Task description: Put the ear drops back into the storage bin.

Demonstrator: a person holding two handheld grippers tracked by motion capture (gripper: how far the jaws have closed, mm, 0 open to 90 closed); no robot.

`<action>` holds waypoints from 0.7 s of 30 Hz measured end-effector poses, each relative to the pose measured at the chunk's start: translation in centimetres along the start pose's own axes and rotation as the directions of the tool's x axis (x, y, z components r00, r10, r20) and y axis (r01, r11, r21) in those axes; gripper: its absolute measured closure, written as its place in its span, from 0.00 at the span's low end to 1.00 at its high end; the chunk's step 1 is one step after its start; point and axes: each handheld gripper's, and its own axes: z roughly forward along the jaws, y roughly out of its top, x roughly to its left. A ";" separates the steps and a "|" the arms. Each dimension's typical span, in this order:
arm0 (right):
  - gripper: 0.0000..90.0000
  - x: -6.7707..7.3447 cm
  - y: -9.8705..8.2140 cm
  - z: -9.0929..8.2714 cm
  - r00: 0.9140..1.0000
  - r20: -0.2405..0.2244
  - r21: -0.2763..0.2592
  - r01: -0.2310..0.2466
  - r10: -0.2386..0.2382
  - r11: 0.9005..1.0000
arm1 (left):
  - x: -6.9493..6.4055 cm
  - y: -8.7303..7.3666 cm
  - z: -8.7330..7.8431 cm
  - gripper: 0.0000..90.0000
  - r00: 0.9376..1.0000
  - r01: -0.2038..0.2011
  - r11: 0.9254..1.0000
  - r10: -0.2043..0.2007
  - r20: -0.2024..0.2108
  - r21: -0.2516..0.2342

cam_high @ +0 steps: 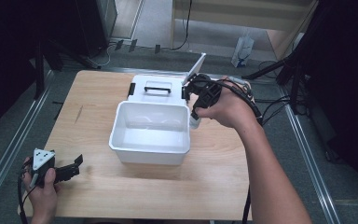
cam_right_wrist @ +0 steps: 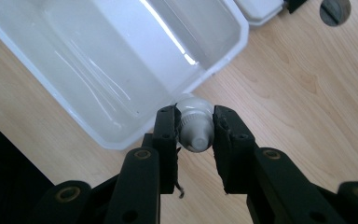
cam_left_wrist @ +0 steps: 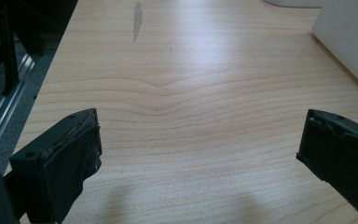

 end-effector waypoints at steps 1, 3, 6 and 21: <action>0.80 0.6 0.6 0.0 1.000 -0.004 -0.003 0.016 -0.016 1.000 | 0.0 0.0 0.0 0.00 1.000 -0.002 1.000 0.002 0.001 0.002; 0.80 0.8 0.8 0.0 1.000 -0.005 0.000 0.020 -0.020 1.000 | 0.0 0.0 0.0 0.00 1.000 -0.002 1.000 0.002 0.001 0.002; 0.80 1.4 1.5 0.5 0.999 -0.012 0.001 0.039 -0.039 0.999 | 0.0 0.0 0.0 0.00 1.000 0.000 1.000 0.000 0.002 0.001; 0.80 2.3 2.2 3.9 0.993 -0.021 0.042 0.116 -0.115 0.992 | 0.0 0.0 0.0 0.00 1.000 0.003 1.000 -0.003 0.004 0.001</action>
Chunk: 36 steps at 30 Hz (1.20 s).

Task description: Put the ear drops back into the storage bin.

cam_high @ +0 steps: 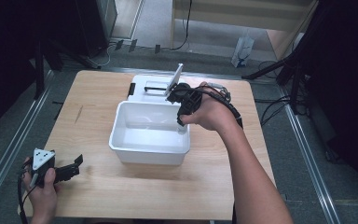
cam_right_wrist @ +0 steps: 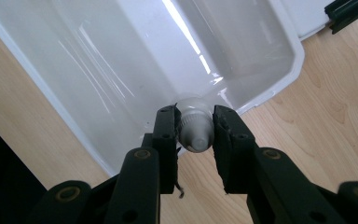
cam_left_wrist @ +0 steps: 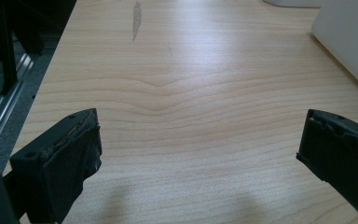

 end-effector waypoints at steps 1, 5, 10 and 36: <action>0.80 0.0 0.0 0.0 1.000 0.000 0.000 0.000 0.000 1.000 | 0.0 0.0 0.0 0.00 1.000 0.000 1.000 0.000 0.000 0.000; 0.80 0.1 -0.3 1.1 0.998 0.009 0.001 0.057 -0.057 0.998 | 0.0 0.0 0.0 0.00 1.000 -0.001 1.000 0.001 0.000 0.001; 0.80 0.3 -0.5 2.3 0.991 0.026 -0.001 0.134 -0.134 0.991 | 0.0 0.0 0.0 0.00 1.000 -0.002 1.000 0.002 -0.001 0.000; 0.80 1.3 -0.8 9.3 0.930 0.051 0.096 0.358 -0.364 0.929 | 0.0 0.0 0.0 0.00 1.000 -0.002 1.000 0.002 -0.001 0.004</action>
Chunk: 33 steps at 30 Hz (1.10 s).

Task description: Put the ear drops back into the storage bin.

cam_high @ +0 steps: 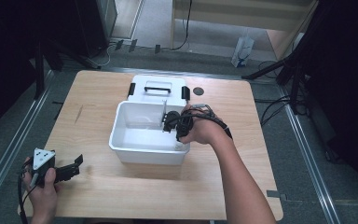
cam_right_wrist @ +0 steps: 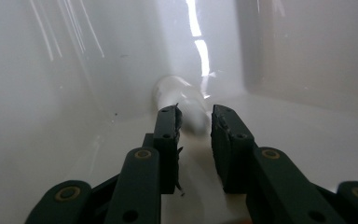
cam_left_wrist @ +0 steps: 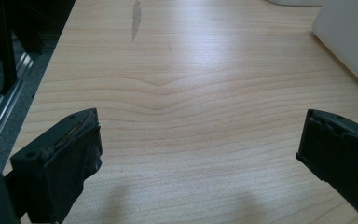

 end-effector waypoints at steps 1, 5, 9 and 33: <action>0.81 -0.1 0.0 0.1 1.000 -0.004 -0.002 -0.004 0.004 1.000 | 0.0 0.0 0.0 0.00 1.000 -0.001 1.000 0.001 0.001 0.001; 0.80 -0.1 0.0 0.2 1.000 -0.002 0.006 -0.007 0.007 1.000 | 0.0 0.0 0.0 0.00 1.000 -0.001 1.000 0.001 0.000 0.002; 0.76 -0.1 -0.1 0.3 1.000 -0.008 -0.010 -0.010 0.010 1.000 | 0.0 0.0 0.0 0.00 1.000 -0.002 1.000 0.002 0.001 0.003; 0.00 0.4 -4.0 -7.0 0.963 0.032 -0.206 -0.255 0.267 0.945 | 0.0 0.0 0.0 0.00 1.000 -0.005 1.000 0.005 0.000 0.000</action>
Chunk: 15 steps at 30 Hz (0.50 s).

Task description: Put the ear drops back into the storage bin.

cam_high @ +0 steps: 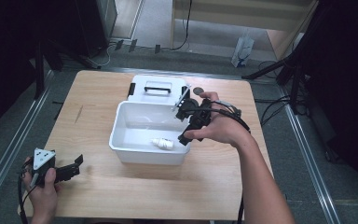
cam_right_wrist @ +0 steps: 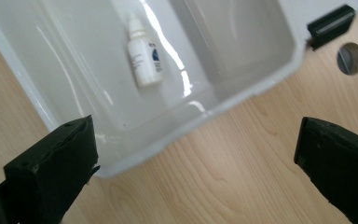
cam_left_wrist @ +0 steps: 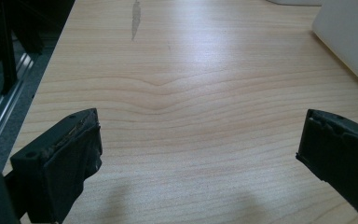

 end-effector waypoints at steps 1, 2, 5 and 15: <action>0.00 -0.2 -0.4 -0.2 1.000 0.006 -0.004 -0.013 0.013 1.000 | 0.0 0.0 0.0 0.00 1.000 0.000 1.000 0.000 0.000 0.000; 0.00 -0.2 -0.4 -0.2 1.000 0.006 -0.004 -0.013 0.013 1.000 | 0.0 0.0 0.0 0.00 1.000 0.000 1.000 0.000 0.000 0.000; 0.00 -1.0 -1.7 -0.6 0.997 0.017 -0.012 -0.070 0.070 0.997 | 0.0 0.0 0.0 0.00 1.000 0.001 1.000 -0.001 -0.001 -0.002; 0.00 -2.0 -7.2 0.6 0.985 0.020 -0.001 -0.171 0.171 0.985 | -0.1 0.0 0.0 0.00 1.000 -0.002 1.000 0.002 -0.003 -0.002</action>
